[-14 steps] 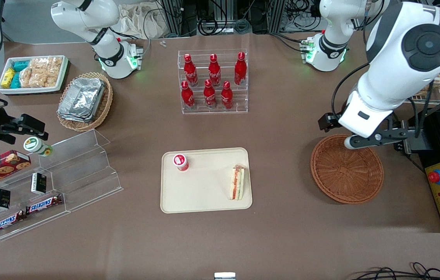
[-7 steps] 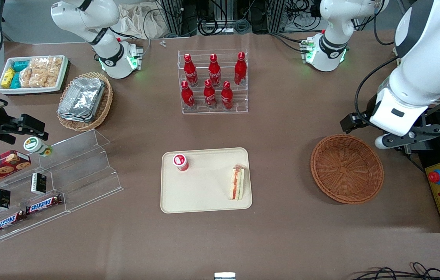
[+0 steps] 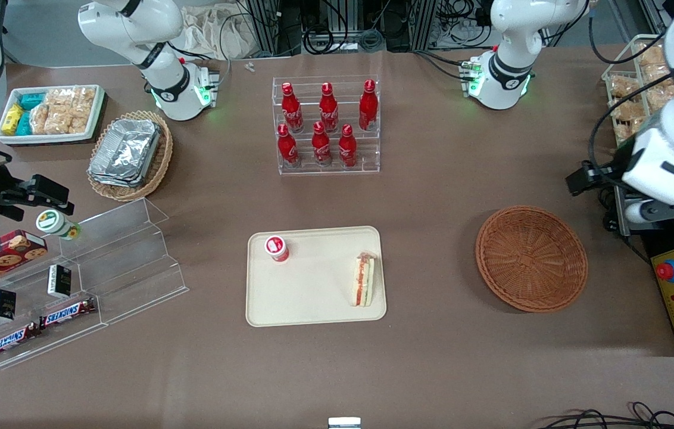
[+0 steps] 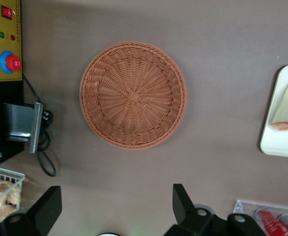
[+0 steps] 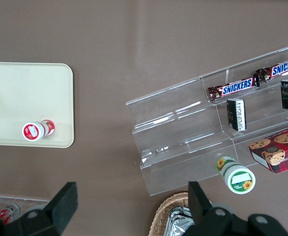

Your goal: Place sandwich from basket to tray

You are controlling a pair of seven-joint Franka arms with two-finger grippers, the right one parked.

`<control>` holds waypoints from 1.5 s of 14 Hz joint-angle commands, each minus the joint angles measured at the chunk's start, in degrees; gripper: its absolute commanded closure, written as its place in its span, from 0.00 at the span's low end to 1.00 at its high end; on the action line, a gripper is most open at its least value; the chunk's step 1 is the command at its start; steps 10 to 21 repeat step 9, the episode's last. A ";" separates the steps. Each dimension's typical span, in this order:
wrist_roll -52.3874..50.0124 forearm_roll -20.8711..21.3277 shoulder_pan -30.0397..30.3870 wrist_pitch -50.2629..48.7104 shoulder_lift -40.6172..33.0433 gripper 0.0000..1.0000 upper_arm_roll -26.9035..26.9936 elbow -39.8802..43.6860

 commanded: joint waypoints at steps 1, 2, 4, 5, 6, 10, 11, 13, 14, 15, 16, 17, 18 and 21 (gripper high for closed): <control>6.05 -1.78 -4.20 1.07 -5.77 0.00 6.22 -6.88; 6.68 -1.78 -5.26 3.95 -7.96 0.00 7.46 -10.48; 7.38 -3.79 -5.54 10.11 -11.57 0.00 8.87 -16.12; 9.39 -3.89 -5.97 10.13 -11.41 0.00 8.97 -16.05; 10.37 -3.98 -5.80 10.04 -10.80 0.00 8.97 -15.09; 10.38 -3.45 -5.89 9.34 -6.94 0.00 8.70 -9.65; 10.38 -3.45 -5.89 9.34 -6.94 0.00 8.70 -9.65; 10.38 -3.45 -5.89 9.34 -6.94 0.00 8.70 -9.65; 10.38 -3.45 -5.89 9.34 -6.94 0.00 8.70 -9.65; 10.38 -3.45 -5.89 9.34 -6.94 0.00 8.70 -9.65; 10.38 -3.45 -5.89 9.34 -6.94 0.00 8.70 -9.65; 10.38 -3.45 -5.89 9.34 -6.94 0.00 8.70 -9.65; 10.38 -3.45 -5.89 9.34 -6.94 0.00 8.70 -9.65; 10.38 -3.45 -5.89 9.34 -6.94 0.00 8.70 -9.65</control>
